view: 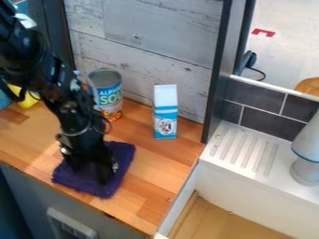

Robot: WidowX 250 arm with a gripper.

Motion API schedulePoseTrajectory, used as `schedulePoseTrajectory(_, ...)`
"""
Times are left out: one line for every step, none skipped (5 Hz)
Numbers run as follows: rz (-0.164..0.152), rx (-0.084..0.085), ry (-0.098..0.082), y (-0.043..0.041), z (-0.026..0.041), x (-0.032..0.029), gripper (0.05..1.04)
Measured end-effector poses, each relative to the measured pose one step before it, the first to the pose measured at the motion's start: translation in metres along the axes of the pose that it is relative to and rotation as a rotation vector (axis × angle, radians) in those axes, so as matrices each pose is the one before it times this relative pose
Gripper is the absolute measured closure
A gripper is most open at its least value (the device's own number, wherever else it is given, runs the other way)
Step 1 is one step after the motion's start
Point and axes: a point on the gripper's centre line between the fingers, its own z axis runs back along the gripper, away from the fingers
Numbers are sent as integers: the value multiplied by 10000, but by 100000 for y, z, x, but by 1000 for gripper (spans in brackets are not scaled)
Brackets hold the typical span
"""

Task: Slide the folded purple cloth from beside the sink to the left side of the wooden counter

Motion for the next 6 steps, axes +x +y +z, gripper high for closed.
schedulePoseTrajectory(453,86,5,2933,-280,1037,80)
schedulePoseTrajectory(658,112,-24,3573,-137,1308,81)
schedulePoseTrajectory(259,233,185,1548,-80,947,80)
schedulePoseTrajectory(190,138,-21,1068,-53,404,80)
schedulePoseTrajectory(289,159,18,1335,23,219,80)
schedulePoseTrajectory(394,388,130,1999,146,-487,80)
